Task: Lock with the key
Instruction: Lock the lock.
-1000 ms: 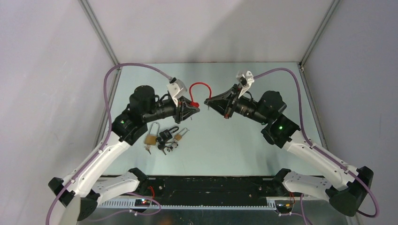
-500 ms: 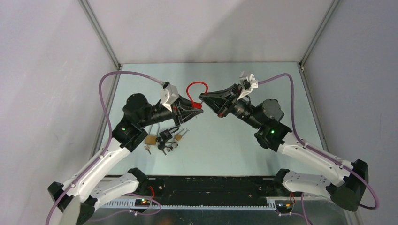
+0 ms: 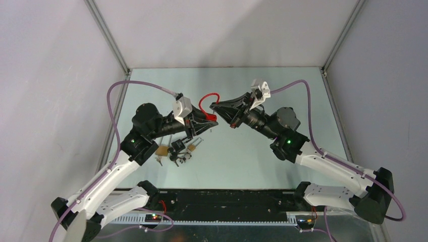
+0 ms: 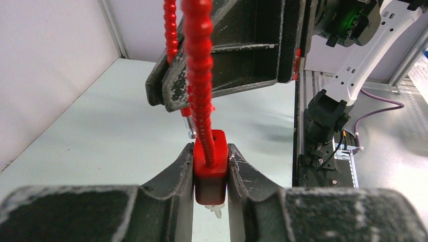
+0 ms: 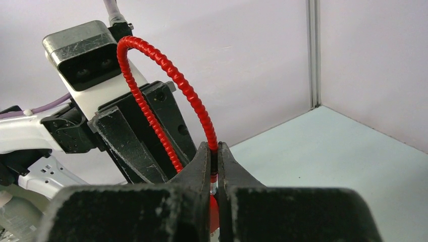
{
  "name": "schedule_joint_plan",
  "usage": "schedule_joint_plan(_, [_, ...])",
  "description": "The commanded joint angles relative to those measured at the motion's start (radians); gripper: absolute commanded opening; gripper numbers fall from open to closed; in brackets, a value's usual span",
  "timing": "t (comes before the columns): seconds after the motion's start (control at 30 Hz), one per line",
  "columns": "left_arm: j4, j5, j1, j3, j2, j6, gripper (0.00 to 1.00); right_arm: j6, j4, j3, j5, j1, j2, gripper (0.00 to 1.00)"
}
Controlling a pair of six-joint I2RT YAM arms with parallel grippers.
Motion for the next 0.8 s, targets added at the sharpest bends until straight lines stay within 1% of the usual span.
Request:
schedule_joint_plan(0.0, [0.048,-0.044,-0.003,0.005,-0.013,0.027,0.00,-0.023,0.011,0.003,-0.023,0.023,0.000,0.00])
schedule_joint_plan(0.23, [0.048,-0.107,-0.004,0.012,-0.011,0.014,0.00,-0.035,0.004,0.003,-0.018,0.024,-0.001,0.00])
schedule_joint_plan(0.37, [0.048,-0.080,-0.004,0.024,-0.014,0.015,0.00,-0.048,-0.013,0.002,-0.008,0.024,0.007,0.00])
schedule_joint_plan(0.5, [0.048,-0.079,-0.003,0.031,-0.017,-0.022,0.00,-0.090,-0.027,0.003,-0.011,0.026,0.033,0.00])
schedule_joint_plan(0.63, [0.048,-0.121,-0.003,0.039,-0.016,-0.041,0.00,-0.169,-0.055,0.003,-0.015,0.035,0.061,0.00])
schedule_joint_plan(0.77, [0.048,-0.207,-0.004,0.039,-0.018,-0.056,0.00,-0.233,-0.108,0.002,-0.015,0.041,0.079,0.00])
